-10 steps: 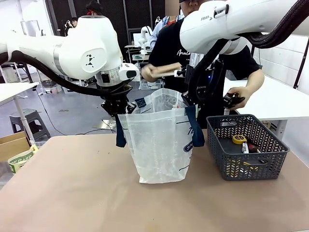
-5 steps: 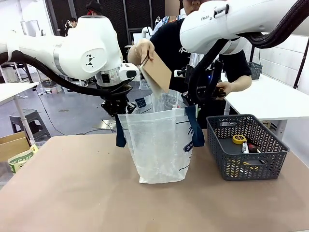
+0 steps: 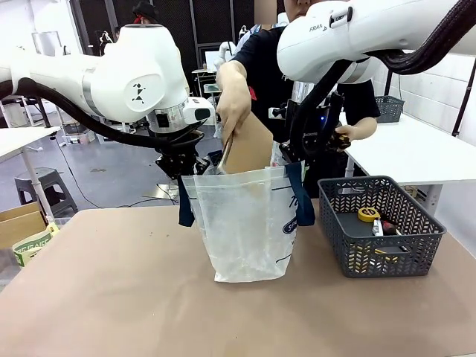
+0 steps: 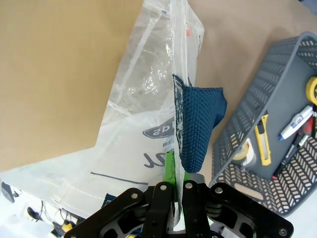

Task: Transfer purchased items from the store into the shopping bag.
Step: Move the Reusable shopping bag to the right side of the table.

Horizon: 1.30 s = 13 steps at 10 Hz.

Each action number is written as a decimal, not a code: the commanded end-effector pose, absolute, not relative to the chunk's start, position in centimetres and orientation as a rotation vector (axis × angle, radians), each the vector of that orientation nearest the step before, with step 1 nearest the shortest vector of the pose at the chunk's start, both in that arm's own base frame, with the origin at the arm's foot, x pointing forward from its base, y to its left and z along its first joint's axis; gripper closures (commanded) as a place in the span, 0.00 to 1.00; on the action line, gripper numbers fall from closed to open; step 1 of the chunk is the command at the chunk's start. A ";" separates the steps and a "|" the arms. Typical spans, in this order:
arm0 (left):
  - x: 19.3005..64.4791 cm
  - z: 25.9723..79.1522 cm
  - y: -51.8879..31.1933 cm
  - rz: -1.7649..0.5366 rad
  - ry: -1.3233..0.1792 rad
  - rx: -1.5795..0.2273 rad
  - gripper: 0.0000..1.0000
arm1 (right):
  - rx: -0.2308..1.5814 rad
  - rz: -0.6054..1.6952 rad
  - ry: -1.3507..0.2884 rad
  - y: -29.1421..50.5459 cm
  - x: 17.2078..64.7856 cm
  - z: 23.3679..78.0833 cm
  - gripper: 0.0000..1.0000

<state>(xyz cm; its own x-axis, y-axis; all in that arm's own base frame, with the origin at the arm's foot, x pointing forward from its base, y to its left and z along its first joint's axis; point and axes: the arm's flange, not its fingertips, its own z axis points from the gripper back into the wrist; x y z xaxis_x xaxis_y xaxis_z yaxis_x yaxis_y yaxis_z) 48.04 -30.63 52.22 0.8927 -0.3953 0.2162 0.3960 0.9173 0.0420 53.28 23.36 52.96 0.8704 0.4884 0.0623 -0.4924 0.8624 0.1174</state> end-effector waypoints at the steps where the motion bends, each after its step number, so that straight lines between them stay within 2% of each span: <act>1: 47.9 52.2 -30.6 -0.407 -0.224 -0.003 1.00 | 0.131 0.514 -0.031 23.3 53.3 53.0 1.00; 13: 47.9 52.2 -30.6 -0.407 -0.224 -0.003 1.00 | 0.131 0.514 -0.031 23.3 53.3 53.0 1.00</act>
<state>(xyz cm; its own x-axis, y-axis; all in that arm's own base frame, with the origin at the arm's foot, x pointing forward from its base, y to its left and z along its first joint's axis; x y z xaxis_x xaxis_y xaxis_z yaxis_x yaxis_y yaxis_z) 48.02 -30.67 52.23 0.8924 -0.3960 0.2165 0.3967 0.9170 0.0419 53.29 23.36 53.01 0.8703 0.4884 0.0633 -0.4925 0.8624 0.1172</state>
